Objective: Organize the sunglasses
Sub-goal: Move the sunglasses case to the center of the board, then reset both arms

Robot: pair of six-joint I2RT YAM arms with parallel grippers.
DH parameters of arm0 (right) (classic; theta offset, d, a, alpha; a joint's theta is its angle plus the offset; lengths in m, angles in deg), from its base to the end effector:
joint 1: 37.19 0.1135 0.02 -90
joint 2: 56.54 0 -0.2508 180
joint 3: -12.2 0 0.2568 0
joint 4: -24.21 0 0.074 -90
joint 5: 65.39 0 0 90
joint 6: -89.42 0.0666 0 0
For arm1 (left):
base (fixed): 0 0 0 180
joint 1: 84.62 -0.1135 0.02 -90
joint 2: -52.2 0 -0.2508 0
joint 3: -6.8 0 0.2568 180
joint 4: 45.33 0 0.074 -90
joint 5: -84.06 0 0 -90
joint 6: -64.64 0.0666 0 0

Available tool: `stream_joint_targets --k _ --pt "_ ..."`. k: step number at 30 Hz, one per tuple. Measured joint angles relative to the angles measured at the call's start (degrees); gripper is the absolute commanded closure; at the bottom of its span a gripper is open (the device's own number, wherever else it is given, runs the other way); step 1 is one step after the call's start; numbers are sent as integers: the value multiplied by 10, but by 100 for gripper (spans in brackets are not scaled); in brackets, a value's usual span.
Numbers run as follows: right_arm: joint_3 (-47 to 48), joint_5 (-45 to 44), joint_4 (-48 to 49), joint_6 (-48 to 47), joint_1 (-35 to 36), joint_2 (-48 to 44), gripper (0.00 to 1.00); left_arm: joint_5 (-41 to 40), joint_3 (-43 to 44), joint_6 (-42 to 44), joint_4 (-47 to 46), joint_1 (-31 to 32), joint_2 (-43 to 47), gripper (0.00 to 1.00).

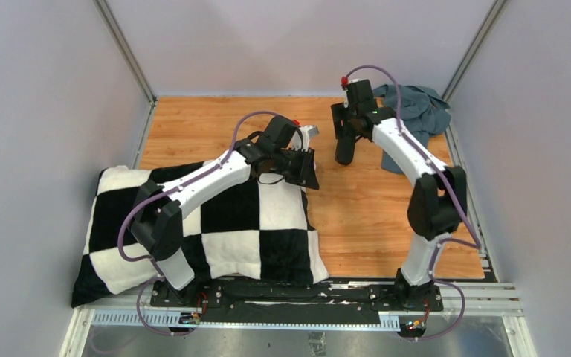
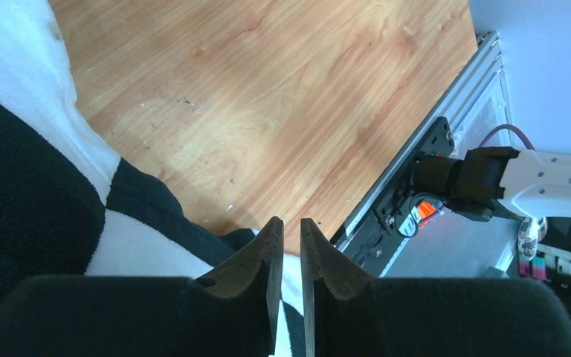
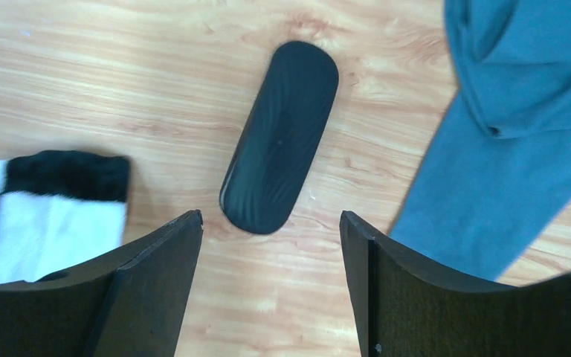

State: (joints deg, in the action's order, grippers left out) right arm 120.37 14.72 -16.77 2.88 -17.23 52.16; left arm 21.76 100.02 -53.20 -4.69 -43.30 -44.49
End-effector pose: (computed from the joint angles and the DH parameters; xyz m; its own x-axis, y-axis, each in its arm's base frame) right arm 0.4379 0.1469 0.2562 -0.6348 -0.1673 -0.7543 -0.1774 0.9818 -0.0684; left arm 0.2807 -0.2880 0.2545 -0.8523 0.1988 -0.4838 0.4945 0.6078 -0.6214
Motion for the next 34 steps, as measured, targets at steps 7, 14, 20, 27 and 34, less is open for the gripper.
stream_joint_targets --k 7,14,20,27,34 --pt "-104 -6 7 21 0 -201 22 -31 3 18 10 0 24 77" --pt "-262 -88 -9 48 0 -344 22 -114 2 59 16 0 157 73" --pt "-407 -128 -30 92 0 -446 23 -236 -54 90 -5 0 304 71" --pt "-495 -158 -33 157 0 -539 23 -398 -178 100 -13 0 413 71" --pt "-522 -179 -11 186 0 -572 23 -499 -247 83 -7 0 477 68"
